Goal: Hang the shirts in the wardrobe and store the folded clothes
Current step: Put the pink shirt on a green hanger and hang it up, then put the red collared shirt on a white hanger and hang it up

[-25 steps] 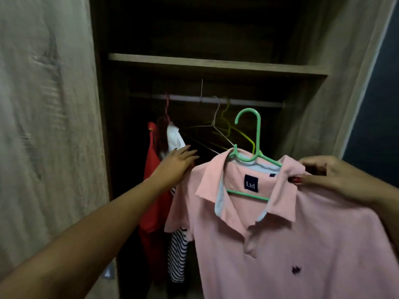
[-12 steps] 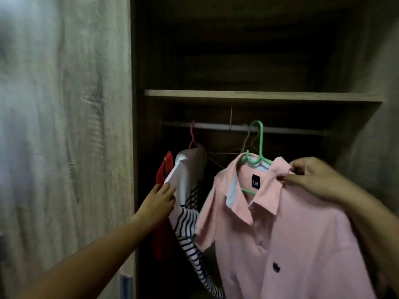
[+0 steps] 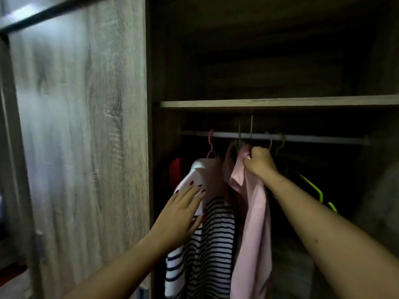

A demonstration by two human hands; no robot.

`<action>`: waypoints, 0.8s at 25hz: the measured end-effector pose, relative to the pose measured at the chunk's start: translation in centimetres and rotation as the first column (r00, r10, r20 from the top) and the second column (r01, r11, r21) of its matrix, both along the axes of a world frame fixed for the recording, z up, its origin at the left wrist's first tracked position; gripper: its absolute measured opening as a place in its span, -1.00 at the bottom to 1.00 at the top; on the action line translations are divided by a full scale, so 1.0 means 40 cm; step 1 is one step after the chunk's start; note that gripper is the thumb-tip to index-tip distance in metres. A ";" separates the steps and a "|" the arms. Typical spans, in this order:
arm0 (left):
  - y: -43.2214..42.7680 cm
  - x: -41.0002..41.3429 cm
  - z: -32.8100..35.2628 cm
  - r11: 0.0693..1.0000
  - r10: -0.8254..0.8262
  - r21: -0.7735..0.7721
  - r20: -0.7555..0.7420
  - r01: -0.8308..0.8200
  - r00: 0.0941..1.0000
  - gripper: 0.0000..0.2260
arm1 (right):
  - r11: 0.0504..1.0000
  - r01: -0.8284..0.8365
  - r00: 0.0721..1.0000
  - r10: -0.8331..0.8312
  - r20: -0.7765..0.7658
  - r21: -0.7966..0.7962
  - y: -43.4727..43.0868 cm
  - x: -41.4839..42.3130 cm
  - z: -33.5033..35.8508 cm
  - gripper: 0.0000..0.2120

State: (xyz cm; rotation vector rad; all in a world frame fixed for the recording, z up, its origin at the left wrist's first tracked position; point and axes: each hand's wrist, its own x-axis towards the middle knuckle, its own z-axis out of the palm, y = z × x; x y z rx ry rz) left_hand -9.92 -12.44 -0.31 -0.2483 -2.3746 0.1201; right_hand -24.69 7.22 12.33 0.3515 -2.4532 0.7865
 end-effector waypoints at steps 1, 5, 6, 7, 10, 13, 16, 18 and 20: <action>-0.003 0.017 0.003 0.999 -0.006 0.038 -0.004 0.006 1.000 -0.49 | 1.000 -0.003 1.000 0.003 0.015 0.004 -0.013 -0.018 -0.012 -0.70; -0.040 0.099 -0.001 0.990 0.018 0.141 -0.033 -0.013 0.999 -0.51 | 0.998 -0.048 0.996 0.045 0.079 0.031 -0.055 -0.078 -0.089 -0.70; -0.058 0.115 -0.006 0.981 0.028 0.190 -0.014 -0.025 1.000 -0.50 | 0.998 -0.059 0.993 0.057 0.100 0.021 -0.064 -0.085 -0.104 -0.70; -0.076 0.128 -0.009 0.973 0.038 0.230 0.001 -0.037 0.999 -0.50 | 0.998 -0.064 0.991 0.062 0.119 0.014 -0.071 -0.085 -0.113 -0.70; -0.124 0.168 -0.021 0.964 0.049 0.263 -0.004 -0.047 0.999 -0.52 | 0.998 -0.020 0.998 0.017 0.064 0.058 -0.090 -0.040 -0.112 -0.71; -0.164 0.229 -0.044 0.967 0.078 0.243 -0.013 -0.072 0.997 -0.56 | 0.990 -0.134 0.924 0.137 -0.358 0.031 -0.155 0.069 -0.113 -0.78; -0.254 0.305 -0.072 0.952 0.133 0.277 0.011 -0.130 0.991 -0.54 | 0.860 -0.509 0.696 0.392 -0.602 -0.028 -0.281 0.231 -0.135 -0.85; -0.350 0.367 -0.094 0.933 0.206 0.298 0.018 -0.202 0.978 -0.54 | 0.744 -0.668 0.586 0.526 -0.617 0.001 -0.392 0.345 -0.154 -0.90; -0.466 0.446 -0.112 0.899 0.279 0.344 0.030 -0.272 0.960 -0.56 | 0.644 -0.764 0.507 0.641 -0.576 0.043 -0.523 0.438 -0.181 -0.93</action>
